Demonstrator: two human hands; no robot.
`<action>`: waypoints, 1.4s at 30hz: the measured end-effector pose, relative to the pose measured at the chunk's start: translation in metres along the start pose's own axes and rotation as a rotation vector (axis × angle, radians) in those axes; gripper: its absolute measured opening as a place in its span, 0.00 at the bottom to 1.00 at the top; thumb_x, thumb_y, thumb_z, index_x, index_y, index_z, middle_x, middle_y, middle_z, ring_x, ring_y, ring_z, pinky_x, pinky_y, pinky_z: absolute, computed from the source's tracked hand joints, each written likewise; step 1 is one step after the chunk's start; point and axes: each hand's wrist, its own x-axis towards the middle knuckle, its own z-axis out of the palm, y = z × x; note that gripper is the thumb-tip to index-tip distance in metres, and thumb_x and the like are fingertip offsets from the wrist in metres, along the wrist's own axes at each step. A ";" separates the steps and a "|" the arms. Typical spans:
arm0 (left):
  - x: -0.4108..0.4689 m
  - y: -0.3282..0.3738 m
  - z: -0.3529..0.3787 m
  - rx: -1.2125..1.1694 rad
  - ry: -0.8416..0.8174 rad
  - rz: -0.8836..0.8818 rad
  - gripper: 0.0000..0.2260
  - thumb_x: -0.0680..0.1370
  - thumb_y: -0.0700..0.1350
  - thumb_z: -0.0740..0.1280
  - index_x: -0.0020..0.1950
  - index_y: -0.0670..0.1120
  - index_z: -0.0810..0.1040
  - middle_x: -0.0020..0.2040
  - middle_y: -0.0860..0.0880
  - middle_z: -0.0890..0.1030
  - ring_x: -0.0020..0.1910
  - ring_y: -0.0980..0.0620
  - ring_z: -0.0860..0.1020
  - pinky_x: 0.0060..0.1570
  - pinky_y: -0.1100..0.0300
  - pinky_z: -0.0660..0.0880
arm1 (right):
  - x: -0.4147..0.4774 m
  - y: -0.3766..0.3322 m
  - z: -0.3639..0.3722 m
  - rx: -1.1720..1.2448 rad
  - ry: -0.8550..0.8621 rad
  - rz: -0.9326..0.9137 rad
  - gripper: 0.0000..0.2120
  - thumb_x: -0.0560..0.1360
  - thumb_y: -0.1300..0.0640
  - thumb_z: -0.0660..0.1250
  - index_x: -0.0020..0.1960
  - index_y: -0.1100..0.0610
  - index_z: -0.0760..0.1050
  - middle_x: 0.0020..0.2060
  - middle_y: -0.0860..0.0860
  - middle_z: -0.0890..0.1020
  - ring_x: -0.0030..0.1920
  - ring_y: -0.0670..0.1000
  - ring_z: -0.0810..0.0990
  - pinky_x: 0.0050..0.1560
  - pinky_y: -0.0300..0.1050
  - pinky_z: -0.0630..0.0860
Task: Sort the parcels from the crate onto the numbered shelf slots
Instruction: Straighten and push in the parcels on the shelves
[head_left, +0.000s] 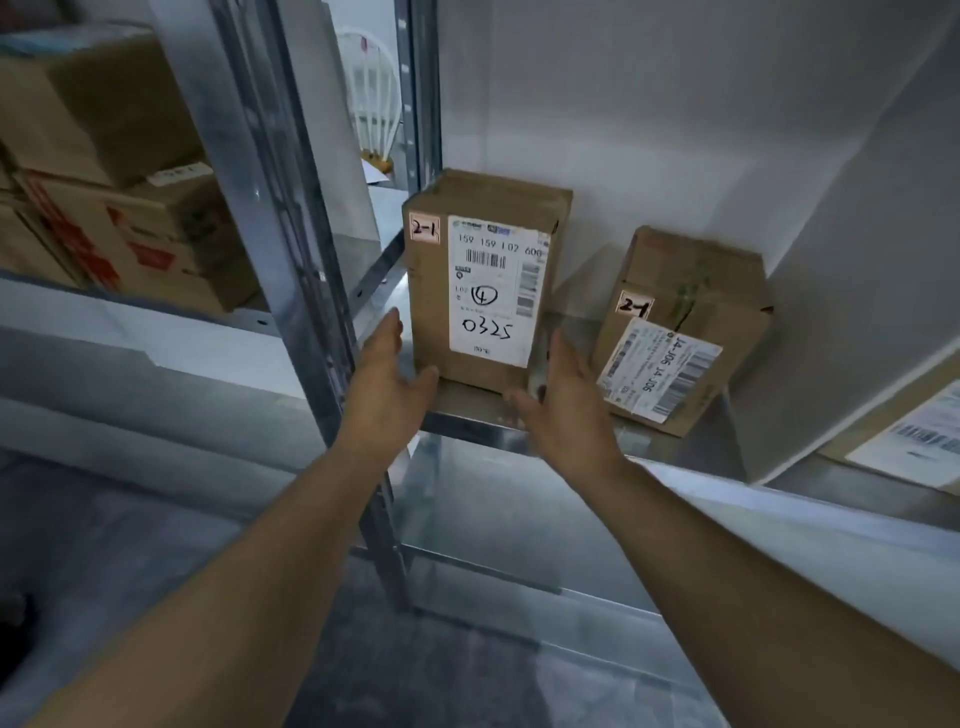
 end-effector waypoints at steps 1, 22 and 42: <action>0.006 -0.003 0.001 -0.005 -0.017 0.015 0.32 0.78 0.40 0.66 0.78 0.53 0.55 0.76 0.53 0.62 0.73 0.50 0.63 0.71 0.48 0.64 | 0.004 0.001 0.002 0.007 -0.009 0.000 0.33 0.74 0.57 0.70 0.75 0.57 0.58 0.67 0.56 0.70 0.65 0.55 0.72 0.61 0.45 0.70; -0.004 -0.020 -0.002 0.088 0.069 0.113 0.17 0.79 0.39 0.63 0.68 0.47 0.69 0.62 0.49 0.78 0.59 0.50 0.77 0.61 0.56 0.73 | -0.001 -0.013 0.021 0.129 -0.009 0.050 0.26 0.74 0.63 0.66 0.70 0.53 0.65 0.64 0.51 0.76 0.61 0.53 0.76 0.61 0.51 0.74; -0.043 -0.015 -0.002 -0.129 0.118 0.096 0.25 0.79 0.39 0.64 0.75 0.49 0.62 0.69 0.54 0.69 0.62 0.58 0.70 0.62 0.63 0.66 | -0.050 -0.004 0.004 -0.039 0.026 0.015 0.30 0.76 0.57 0.68 0.74 0.55 0.60 0.66 0.54 0.72 0.63 0.53 0.74 0.60 0.44 0.73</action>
